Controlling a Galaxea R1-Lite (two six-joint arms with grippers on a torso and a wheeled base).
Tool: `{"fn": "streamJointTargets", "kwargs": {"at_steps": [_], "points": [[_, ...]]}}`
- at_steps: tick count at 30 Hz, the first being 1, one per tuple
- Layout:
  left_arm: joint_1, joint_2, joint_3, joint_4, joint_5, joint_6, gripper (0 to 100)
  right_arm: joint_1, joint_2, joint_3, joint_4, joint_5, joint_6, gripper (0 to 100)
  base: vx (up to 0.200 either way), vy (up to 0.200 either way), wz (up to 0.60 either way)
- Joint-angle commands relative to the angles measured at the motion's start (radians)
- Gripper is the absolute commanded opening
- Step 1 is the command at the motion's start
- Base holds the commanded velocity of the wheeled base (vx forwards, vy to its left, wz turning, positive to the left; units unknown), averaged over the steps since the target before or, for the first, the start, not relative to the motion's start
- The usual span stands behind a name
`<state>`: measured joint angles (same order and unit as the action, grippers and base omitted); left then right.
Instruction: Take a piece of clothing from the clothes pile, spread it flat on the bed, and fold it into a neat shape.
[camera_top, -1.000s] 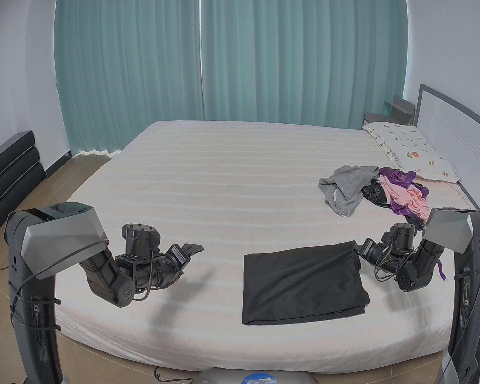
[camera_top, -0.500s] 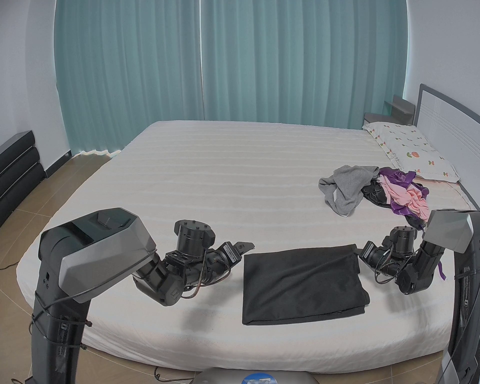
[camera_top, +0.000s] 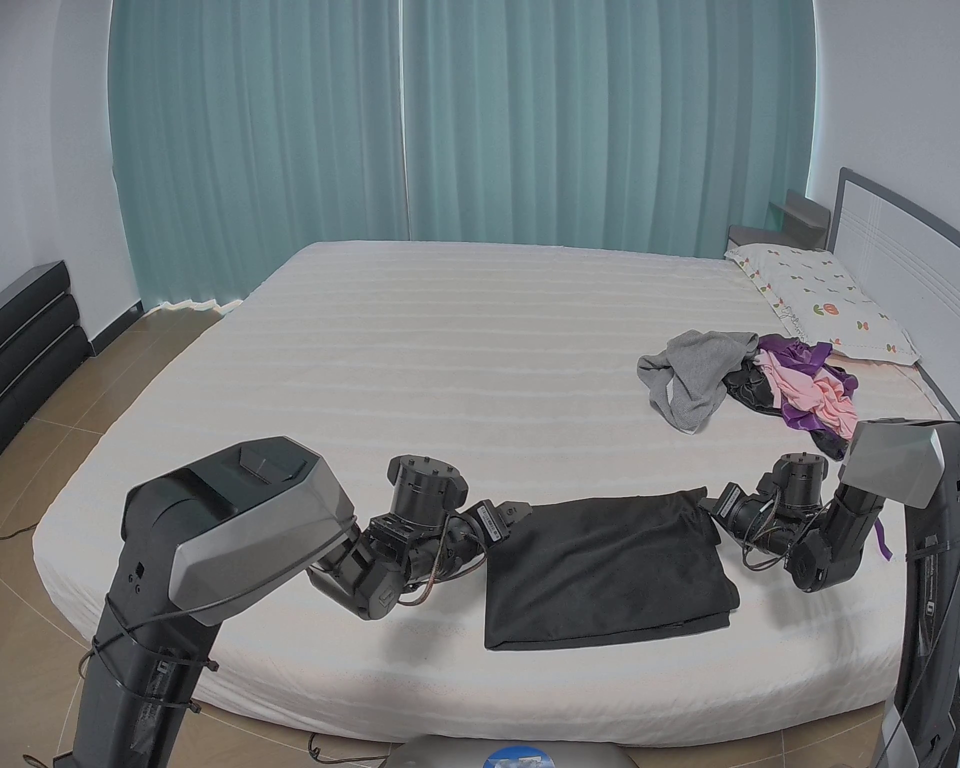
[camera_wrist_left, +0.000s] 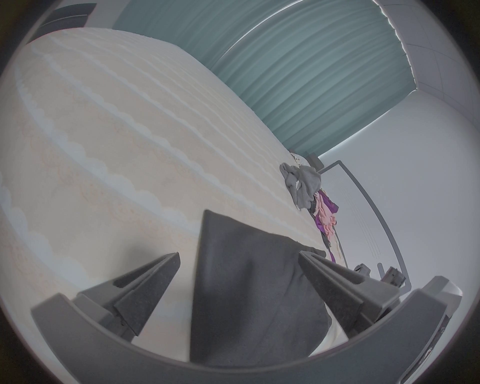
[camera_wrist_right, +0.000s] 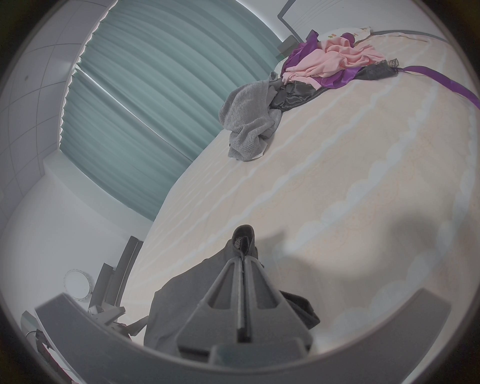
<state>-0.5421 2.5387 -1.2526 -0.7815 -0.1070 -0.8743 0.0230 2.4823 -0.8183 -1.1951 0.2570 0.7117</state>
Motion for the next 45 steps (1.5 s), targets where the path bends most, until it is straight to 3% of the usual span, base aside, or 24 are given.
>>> {"fn": "streamJointTargets", "kwargs": {"at_steps": [1, 6, 10, 18, 19, 30, 35, 45], "points": [[-0.019, 0.025, -0.021, -0.002, 0.003, 0.0, 100, 0.009, 0.003, 0.004, -0.001, -0.001, 0.0, 0, 0.0, 0.0, 0.0], [-0.024, 0.061, -0.079, 0.01, 0.029, 0.0, 100, 0.015, 0.003, 0.007, -0.001, -0.001, 0.002, 0, 0.0, 0.0, 0.0], [-0.029, 0.098, -0.182, 0.097, 0.087, -0.003, 100, 0.023, 0.004, 0.025, -0.02, -0.002, 0.003, 0, 0.0, 0.0, 0.0], [-0.027, 0.101, -0.212, 0.143, 0.098, -0.011, 100, 0.034, 0.009, 0.031, -0.057, -0.002, 0.003, 0, 0.0, 0.0, 0.0], [-0.025, 0.101, -0.215, 0.142, 0.099, -0.015, 0, 0.034, 0.01, 0.031, -0.057, -0.002, 0.003, 0, 0.0, 0.0, 0.0], [-0.018, 0.097, -0.225, 0.133, 0.135, -0.072, 0, 0.026, 0.012, 0.021, -0.057, -0.004, 0.003, 0, 0.0, 0.0, 0.0], [-0.009, 0.098, -0.222, 0.12, 0.194, -0.075, 0, 0.003, 0.026, -0.007, -0.052, -0.007, 0.005, 0, 0.0, 0.0, 0.0], [0.002, 0.091, -0.22, 0.11, 0.196, -0.126, 0, -0.017, 0.053, -0.058, -0.04, -0.01, 0.003, 0, 0.0, 0.0, 0.0]]}}
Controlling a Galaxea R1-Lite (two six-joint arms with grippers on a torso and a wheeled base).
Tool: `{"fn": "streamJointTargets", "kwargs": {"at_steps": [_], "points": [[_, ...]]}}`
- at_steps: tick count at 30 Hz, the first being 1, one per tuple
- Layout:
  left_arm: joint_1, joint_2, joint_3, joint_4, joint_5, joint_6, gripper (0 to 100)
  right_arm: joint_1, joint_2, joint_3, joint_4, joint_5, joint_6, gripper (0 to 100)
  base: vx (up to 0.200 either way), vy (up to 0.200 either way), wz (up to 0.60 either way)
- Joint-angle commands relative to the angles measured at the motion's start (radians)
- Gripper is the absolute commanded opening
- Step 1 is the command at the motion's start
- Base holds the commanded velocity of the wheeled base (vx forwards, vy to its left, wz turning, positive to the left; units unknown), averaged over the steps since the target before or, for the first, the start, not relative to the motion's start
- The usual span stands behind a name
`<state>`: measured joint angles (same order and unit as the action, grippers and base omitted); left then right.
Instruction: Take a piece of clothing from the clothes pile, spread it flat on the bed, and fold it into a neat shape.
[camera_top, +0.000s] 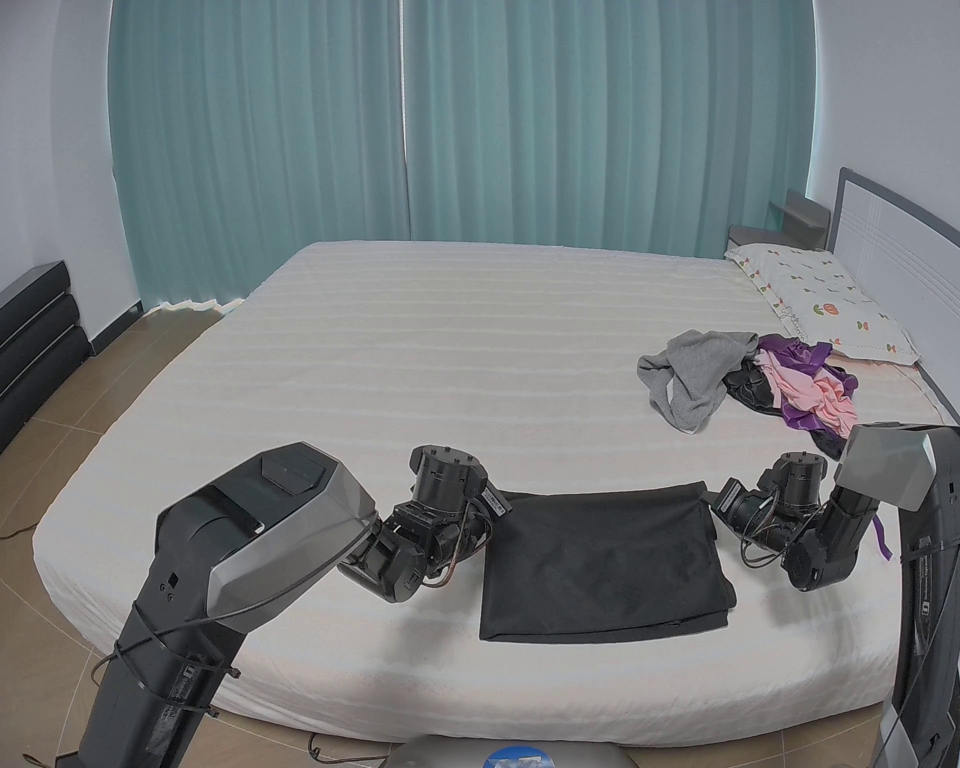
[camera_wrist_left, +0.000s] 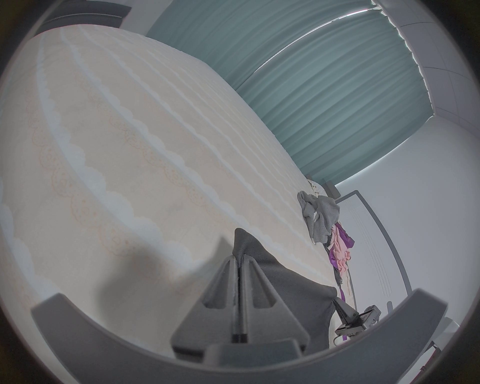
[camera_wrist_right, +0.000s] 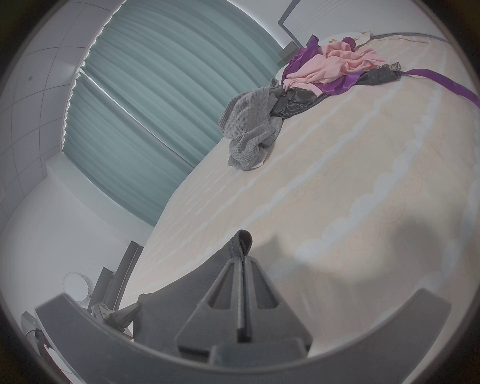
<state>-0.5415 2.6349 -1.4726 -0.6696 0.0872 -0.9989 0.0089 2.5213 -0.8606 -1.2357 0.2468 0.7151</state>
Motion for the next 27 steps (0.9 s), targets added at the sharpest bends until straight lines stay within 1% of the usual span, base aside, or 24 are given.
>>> {"fn": "streamJointTargets", "kwargs": {"at_steps": [1, 9, 10, 12, 13, 18, 23, 24, 27], "points": [[0.002, -0.006, -0.002, -0.005, 0.003, -0.003, 0, -0.004, 0.016, -0.015, 0.001, 0.0, 0.0, 0, 0.0, 0.0, 0.0], [0.002, -0.003, 0.003, -0.016, 0.003, -0.004, 0, -0.003, 0.03, -0.021, 0.004, 0.0, -0.002, 0, 0.0, 0.0, 0.0], [0.002, -0.003, 0.003, -0.016, 0.002, -0.004, 100, -0.003, 0.03, -0.023, 0.005, 0.0, -0.003, 0, 0.0, 0.0, 0.0], [0.002, -0.003, 0.003, -0.016, 0.002, -0.004, 100, -0.003, 0.03, -0.023, 0.009, 0.0, -0.003, 0, 0.0, 0.0, 0.0], [0.002, -0.003, 0.003, -0.015, 0.002, -0.006, 100, -0.003, 0.028, -0.021, 0.009, 0.002, -0.002, 100, 0.0, 0.0, 0.0], [0.003, -0.006, 0.003, -0.016, 0.002, -0.012, 100, 0.0, 0.001, 0.005, 0.007, 0.008, 0.0, 100, 0.0, 0.0, 0.0], [0.025, -0.064, 0.049, -0.012, -0.001, -0.109, 100, -0.01, -0.093, 0.115, -0.008, 0.034, 0.004, 100, 0.0, 0.0, 0.0], [0.037, -0.096, 0.098, -0.018, -0.014, -0.127, 100, -0.014, -0.128, 0.161, -0.01, 0.051, 0.014, 100, 0.0, 0.0, 0.0], [0.064, -0.171, 0.236, -0.053, -0.055, -0.13, 100, -0.021, -0.2, 0.281, -0.03, 0.112, 0.018, 100, 0.0, 0.0, 0.0]]}}
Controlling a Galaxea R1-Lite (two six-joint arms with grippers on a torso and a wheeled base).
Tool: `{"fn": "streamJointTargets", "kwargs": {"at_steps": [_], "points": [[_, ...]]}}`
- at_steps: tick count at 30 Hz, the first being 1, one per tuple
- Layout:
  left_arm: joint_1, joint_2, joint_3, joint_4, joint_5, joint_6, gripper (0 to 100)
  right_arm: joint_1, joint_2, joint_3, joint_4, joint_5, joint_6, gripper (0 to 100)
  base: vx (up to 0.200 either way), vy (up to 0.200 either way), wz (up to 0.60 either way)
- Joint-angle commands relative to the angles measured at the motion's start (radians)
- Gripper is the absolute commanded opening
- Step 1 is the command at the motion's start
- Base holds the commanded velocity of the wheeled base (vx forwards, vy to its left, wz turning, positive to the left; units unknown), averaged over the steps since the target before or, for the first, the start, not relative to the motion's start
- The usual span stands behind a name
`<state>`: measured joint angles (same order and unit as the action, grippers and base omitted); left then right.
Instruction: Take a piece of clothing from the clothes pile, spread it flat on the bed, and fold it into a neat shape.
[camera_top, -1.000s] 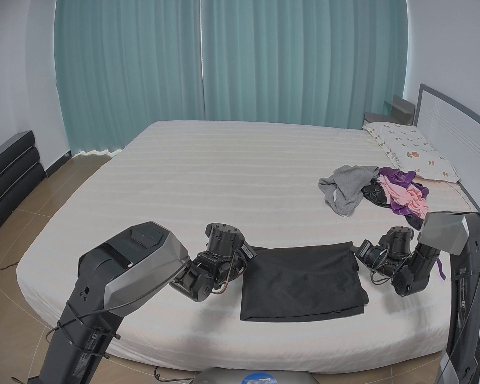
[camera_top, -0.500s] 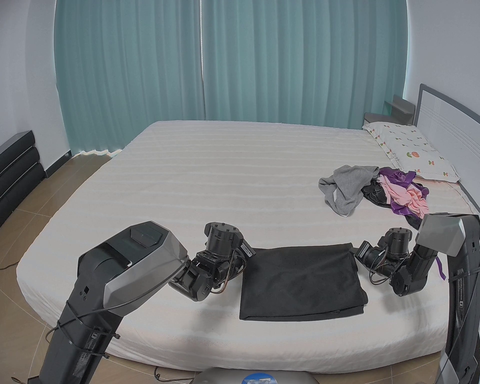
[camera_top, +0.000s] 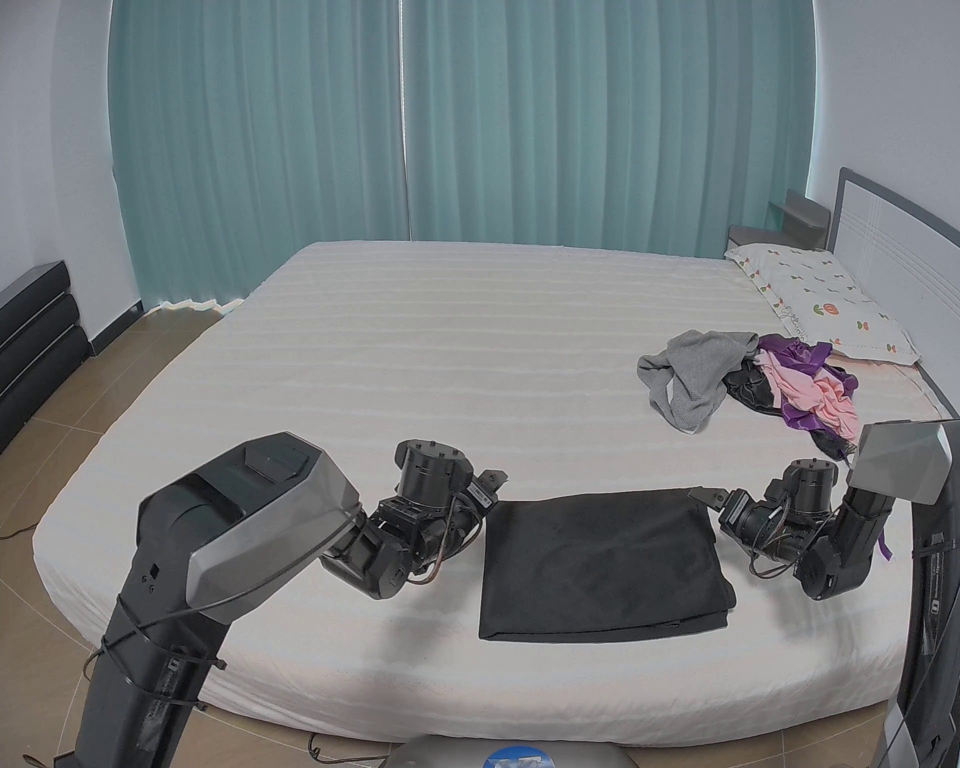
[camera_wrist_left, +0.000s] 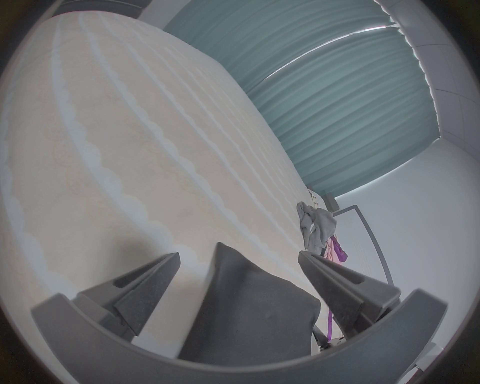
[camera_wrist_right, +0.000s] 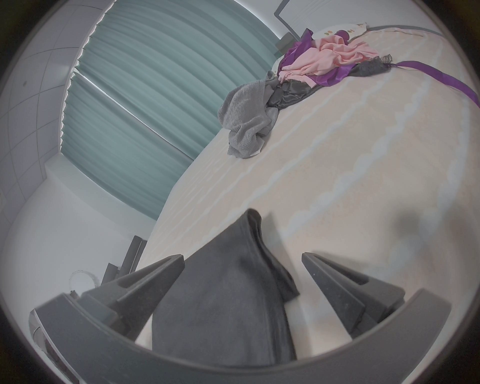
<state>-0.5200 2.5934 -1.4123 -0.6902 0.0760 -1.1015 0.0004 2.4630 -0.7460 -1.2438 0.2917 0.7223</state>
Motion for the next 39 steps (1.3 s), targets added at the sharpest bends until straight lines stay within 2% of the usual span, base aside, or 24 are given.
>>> {"fn": "streamJointTargets", "kwargs": {"at_steps": [1, 3, 4, 6, 7, 8, 13, 20, 39], "points": [[0.052, -0.154, 0.222, -0.054, -0.059, -0.029, 100, -0.017, -0.162, 0.204, -0.036, 0.09, 0.008, 100, 0.0, 0.0, 0.0], [0.066, -0.197, 0.302, -0.094, -0.079, -0.029, 100, -0.017, -0.19, 0.26, -0.048, 0.122, 0.003, 100, 0.0, 0.0, 0.0], [0.066, -0.197, 0.302, -0.094, -0.079, -0.029, 100, -0.017, -0.19, 0.26, -0.048, 0.122, 0.003, 100, 0.0, 0.0, 0.0], [0.067, -0.263, 0.428, -0.138, -0.108, -0.029, 100, -0.01, -0.202, 0.326, -0.049, 0.141, -0.011, 100, 0.0, 0.0, 0.0], [0.067, -0.266, 0.434, -0.14, -0.11, -0.029, 100, -0.01, -0.202, 0.329, -0.051, 0.142, -0.012, 100, 0.0, 0.0, 0.0], [0.066, -0.302, 0.516, -0.157, -0.131, -0.026, 100, -0.008, -0.191, 0.353, -0.065, 0.144, -0.058, 100, 0.0, 0.0, 0.0], [0.092, -0.34, 0.613, -0.233, -0.156, -0.067, 100, 0.007, -0.174, 0.375, -0.095, 0.145, -0.096, 100, 0.0, 0.0, 0.0], [0.133, -0.325, 0.638, -0.298, -0.199, -0.086, 100, 0.015, -0.151, 0.372, -0.097, 0.142, -0.1, 100, 0.0, 0.0, 0.0], [0.132, -0.323, 0.641, -0.299, -0.2, -0.083, 100, 0.018, -0.144, 0.404, -0.097, 0.142, -0.149, 100, 0.0, 0.0, 0.0]]}}
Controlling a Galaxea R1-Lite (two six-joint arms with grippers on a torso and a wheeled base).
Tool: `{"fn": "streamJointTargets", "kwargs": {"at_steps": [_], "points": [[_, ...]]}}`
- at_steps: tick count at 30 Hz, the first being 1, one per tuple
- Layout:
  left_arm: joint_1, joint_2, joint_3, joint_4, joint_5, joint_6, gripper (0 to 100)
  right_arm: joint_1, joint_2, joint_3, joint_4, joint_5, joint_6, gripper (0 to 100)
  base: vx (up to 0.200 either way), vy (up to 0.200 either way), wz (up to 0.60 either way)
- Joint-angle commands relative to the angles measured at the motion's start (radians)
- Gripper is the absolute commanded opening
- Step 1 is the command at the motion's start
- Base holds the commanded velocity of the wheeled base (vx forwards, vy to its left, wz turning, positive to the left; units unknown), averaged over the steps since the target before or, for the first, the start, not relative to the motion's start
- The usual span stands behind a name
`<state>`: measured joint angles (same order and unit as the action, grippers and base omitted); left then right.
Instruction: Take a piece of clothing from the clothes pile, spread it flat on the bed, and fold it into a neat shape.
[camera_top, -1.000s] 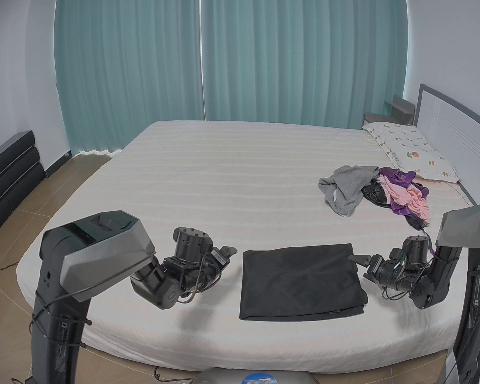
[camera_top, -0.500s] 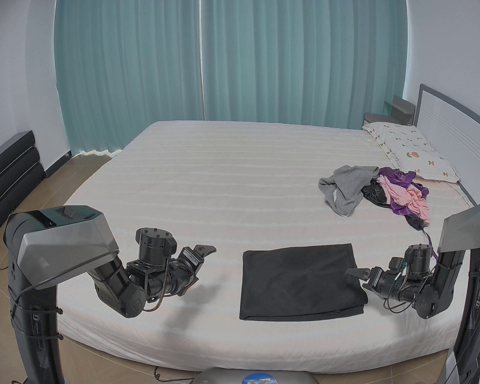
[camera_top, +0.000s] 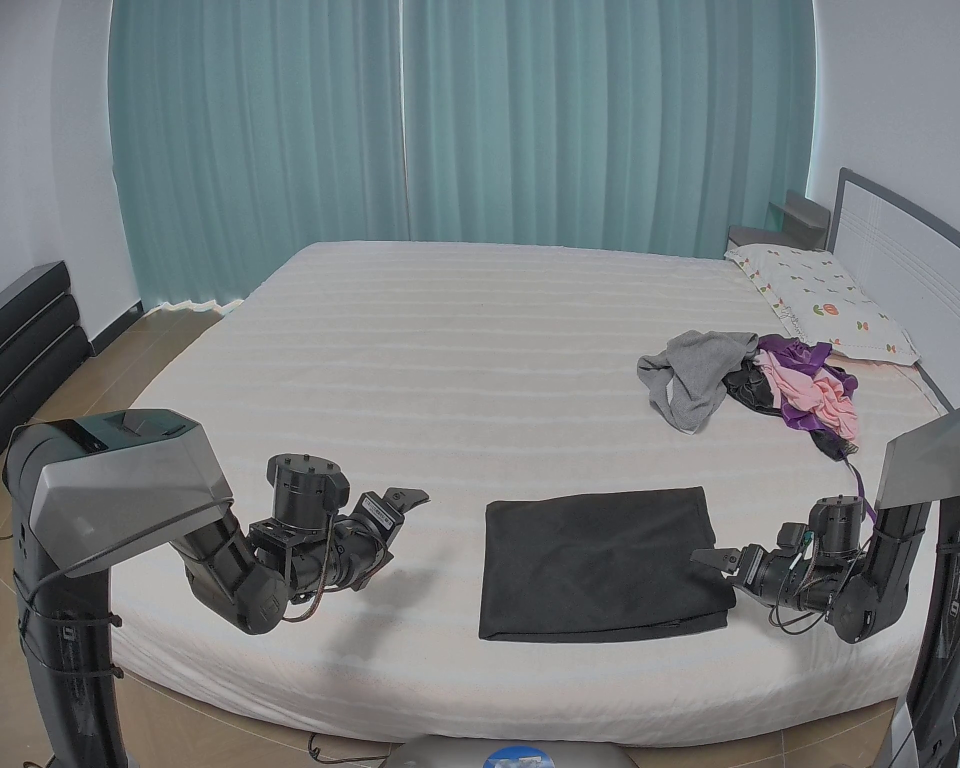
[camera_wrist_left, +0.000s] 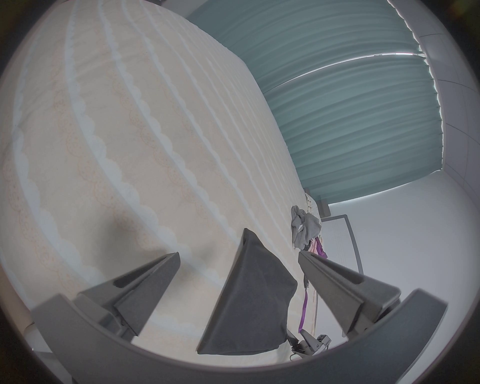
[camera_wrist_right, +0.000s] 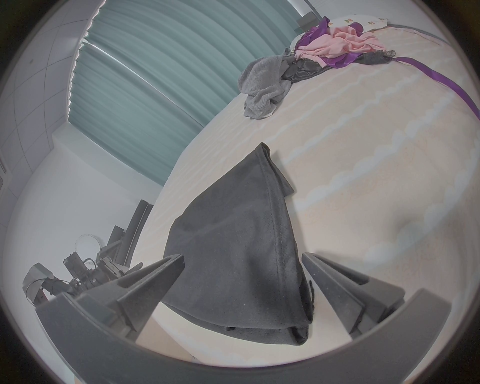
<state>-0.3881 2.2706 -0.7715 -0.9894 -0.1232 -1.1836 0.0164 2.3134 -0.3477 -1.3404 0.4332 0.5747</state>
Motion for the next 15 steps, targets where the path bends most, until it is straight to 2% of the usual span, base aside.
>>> {"fn": "streamJointTargets", "kwargs": {"at_steps": [1, 5, 6, 8, 15], "points": [[0.0, 0.0, 0.0, 0.0, -0.001, -0.001, 100, 0.002, 0.006, 0.006, 0.0, 0.001, -0.001, 100, 0.0, 0.0, 0.0], [0.0, 0.0, 0.0, 0.0, 0.0, -0.001, 100, -0.001, 0.009, 0.038, 0.0, 0.004, -0.039, 100, 0.0, 0.0, 0.0], [0.0, 0.0, 0.0, 0.0, 0.0, -0.001, 100, -0.001, 0.009, 0.038, 0.0, 0.004, -0.039, 0, 0.0, 0.0, 0.0], [0.0, 0.0, 0.0, 0.0, -0.001, -0.001, 100, -0.004, 0.011, 0.055, 0.0, 0.004, -0.081, 0, 0.0, 0.0, 0.0], [0.002, 0.0, -0.002, 0.0, -0.001, -0.002, 100, -0.039, -0.031, 0.085, 0.009, 0.001, -0.11, 0, 0.0, 0.0, 0.0]]}}
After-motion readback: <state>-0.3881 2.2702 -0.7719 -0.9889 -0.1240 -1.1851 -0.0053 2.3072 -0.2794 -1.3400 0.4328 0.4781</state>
